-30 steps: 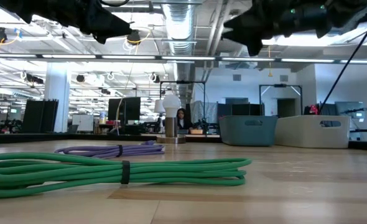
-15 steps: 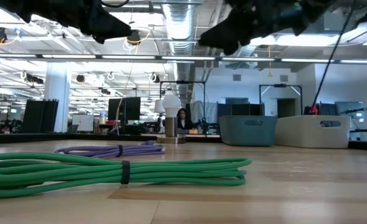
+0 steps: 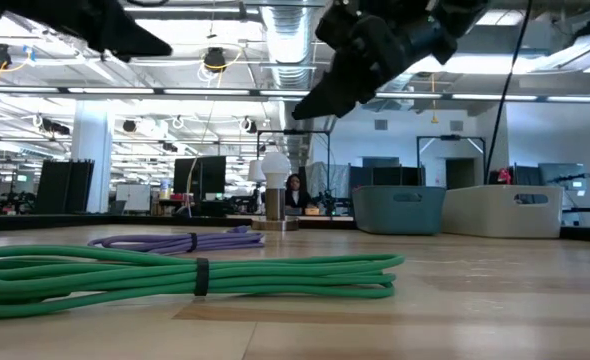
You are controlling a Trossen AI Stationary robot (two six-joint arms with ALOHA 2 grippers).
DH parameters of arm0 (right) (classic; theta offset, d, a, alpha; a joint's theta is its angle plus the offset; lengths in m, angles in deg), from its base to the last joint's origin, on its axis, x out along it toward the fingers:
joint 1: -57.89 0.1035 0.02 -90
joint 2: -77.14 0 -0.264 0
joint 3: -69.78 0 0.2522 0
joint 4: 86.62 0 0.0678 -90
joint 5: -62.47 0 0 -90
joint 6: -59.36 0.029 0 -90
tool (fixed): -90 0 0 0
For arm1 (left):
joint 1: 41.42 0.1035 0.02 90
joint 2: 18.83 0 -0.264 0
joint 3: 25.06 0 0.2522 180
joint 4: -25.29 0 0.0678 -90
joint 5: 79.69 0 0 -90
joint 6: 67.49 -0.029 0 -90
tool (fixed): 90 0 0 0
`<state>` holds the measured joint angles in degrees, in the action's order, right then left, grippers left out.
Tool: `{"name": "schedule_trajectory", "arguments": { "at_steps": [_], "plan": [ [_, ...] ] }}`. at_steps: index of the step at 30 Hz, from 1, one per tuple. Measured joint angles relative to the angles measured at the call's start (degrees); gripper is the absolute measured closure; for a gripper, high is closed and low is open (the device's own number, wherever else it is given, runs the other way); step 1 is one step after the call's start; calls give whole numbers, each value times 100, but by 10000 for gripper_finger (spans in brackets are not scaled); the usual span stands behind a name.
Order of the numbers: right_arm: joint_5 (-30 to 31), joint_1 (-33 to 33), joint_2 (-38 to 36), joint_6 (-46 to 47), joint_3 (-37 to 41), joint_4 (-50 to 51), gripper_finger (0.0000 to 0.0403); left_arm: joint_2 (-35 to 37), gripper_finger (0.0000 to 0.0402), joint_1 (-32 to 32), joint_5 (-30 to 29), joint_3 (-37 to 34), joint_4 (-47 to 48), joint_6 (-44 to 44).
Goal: Pick & Place USB Port
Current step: Put the purple charger cable into the gray bin
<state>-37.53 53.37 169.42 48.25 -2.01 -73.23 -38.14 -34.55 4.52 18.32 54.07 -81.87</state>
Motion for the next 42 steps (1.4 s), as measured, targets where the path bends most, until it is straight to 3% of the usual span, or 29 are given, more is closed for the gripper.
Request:
{"name": "schedule_trajectory", "arguments": {
  "at_steps": [10, 25, 33, 36, 42],
  "plan": [
    [901, 251, 691, -309, -724, 1102, 280, 926, 381, 0, 2, 0, 647, 177],
    [906, 277, 2307, -382, -1847, 1325, 280, 710, 384, -7, 4, 0, 675, 289],
    [1442, 74, 2270, -3, -1935, 1395, 280, 685, 385, -7, 3, -54, 656, 333],
    [1296, -30, 2174, 6, -1943, 1380, 280, 679, 385, -7, 4, -136, 653, 333],
    [139, 97, 2165, 115, -1939, 1852, 280, 681, 385, -7, 4, -279, 663, 333]
  ]
}}
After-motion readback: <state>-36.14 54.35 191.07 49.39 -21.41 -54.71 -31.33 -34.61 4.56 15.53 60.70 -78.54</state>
